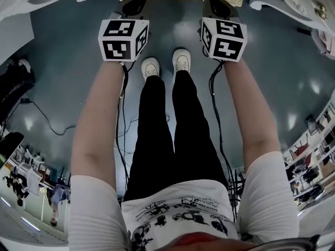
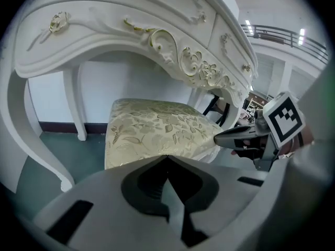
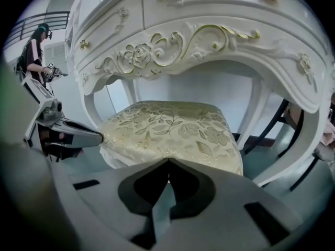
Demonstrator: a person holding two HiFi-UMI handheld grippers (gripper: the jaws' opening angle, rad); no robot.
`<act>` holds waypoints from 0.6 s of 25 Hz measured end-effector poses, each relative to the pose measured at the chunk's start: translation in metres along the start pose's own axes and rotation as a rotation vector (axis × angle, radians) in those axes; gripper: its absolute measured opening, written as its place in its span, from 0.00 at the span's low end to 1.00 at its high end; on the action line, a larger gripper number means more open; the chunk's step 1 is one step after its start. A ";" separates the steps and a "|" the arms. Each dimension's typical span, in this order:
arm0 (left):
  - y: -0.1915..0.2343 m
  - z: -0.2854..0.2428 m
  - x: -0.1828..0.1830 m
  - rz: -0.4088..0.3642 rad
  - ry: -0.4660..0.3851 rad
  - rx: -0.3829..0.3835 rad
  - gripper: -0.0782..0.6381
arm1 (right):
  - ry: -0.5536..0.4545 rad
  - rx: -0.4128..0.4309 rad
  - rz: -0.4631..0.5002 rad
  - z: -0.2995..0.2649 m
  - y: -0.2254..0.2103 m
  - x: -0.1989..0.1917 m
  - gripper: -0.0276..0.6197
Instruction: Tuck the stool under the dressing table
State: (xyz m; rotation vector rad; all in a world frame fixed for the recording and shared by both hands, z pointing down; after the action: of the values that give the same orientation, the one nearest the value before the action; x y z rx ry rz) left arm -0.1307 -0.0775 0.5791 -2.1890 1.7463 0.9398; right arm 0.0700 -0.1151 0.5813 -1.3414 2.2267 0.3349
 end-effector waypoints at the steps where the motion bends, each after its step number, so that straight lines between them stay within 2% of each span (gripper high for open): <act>1: 0.002 -0.002 0.003 -0.003 0.001 0.006 0.14 | -0.005 0.001 0.010 -0.002 -0.001 0.003 0.07; 6: 0.010 -0.010 0.018 0.009 -0.005 0.036 0.14 | 0.014 -0.025 0.102 -0.011 -0.003 0.020 0.07; 10: 0.015 -0.014 0.025 -0.004 0.019 0.019 0.14 | 0.039 -0.007 0.079 -0.016 -0.006 0.027 0.07; 15: 0.013 -0.009 0.024 0.007 0.062 0.024 0.14 | 0.069 -0.018 0.114 -0.009 -0.002 0.029 0.07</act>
State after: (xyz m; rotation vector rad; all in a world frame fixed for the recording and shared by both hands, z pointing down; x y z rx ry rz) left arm -0.1369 -0.1059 0.5754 -2.2210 1.7835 0.8565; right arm 0.0587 -0.1414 0.5730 -1.2553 2.3686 0.3558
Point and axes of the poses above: the fingertips, and each gripper's own axes: z backward along the fingers, y to its left, x out of its top, the point moved 7 cm from there along z, backward along the fingers, and after that the axes turned 10 degrees about y, right-handed, at the moved point
